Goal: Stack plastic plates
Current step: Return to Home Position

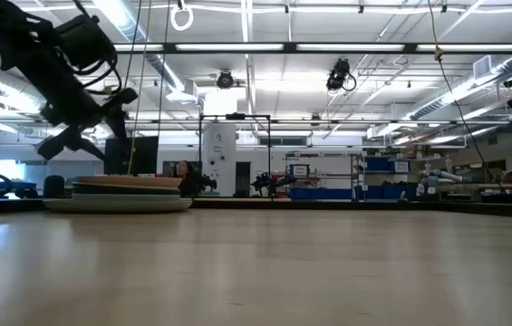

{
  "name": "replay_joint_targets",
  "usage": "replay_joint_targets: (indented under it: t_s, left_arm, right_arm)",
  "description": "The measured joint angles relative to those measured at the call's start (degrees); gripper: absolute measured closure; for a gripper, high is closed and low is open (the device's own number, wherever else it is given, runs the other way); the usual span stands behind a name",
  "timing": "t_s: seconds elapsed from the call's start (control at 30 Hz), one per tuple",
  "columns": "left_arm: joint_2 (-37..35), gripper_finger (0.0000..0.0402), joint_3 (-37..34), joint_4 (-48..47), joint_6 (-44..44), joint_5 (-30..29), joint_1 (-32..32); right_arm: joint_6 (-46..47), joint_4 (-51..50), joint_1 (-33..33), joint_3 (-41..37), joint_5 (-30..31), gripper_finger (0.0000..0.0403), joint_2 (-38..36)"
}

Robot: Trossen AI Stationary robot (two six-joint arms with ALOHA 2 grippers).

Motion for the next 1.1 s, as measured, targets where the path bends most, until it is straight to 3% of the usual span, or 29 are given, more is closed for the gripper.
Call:
replay_joint_targets:
  t_s: [0.17,0.4,0.57,0.7,0.83,1.1]
  left_arm:
    - [-1.1,0.021,0.4,-0.2,6.1,3.8,-0.1]
    - [-6.2,0.0231,0.4,0.1,17.7,10.7,-1.4]
    - [-10.8,0.0277,0.4,0.2,29.2,12.4,-4.6]
    - [-13.5,0.033,0.4,1.4,38.5,12.6,-7.8]
    - [-15.5,0.0387,0.4,4.3,44.1,13.4,-10.7]
    - [-20.0,0.0396,-0.2,7.1,51.1,15.4,-15.5]
  right_arm:
    - [-7.1,5.2,-5.1,-3.7,-1.3,0.028,-3.4]
    - [-14.1,16.3,-13.2,-8.6,-9.2,0.0319,-6.1]
    - [-15.8,20.2,-18.5,-9.6,-11.7,0.0359,-6.4]
    - [-19.8,24.0,-23.6,-9.6,-17.0,0.0394,-6.4]
    - [-22.7,28.4,-29.4,-9.6,-20.3,0.0392,-6.4]
    - [-26.3,38.1,-37.9,-9.6,-19.8,0.0397,-7.8]
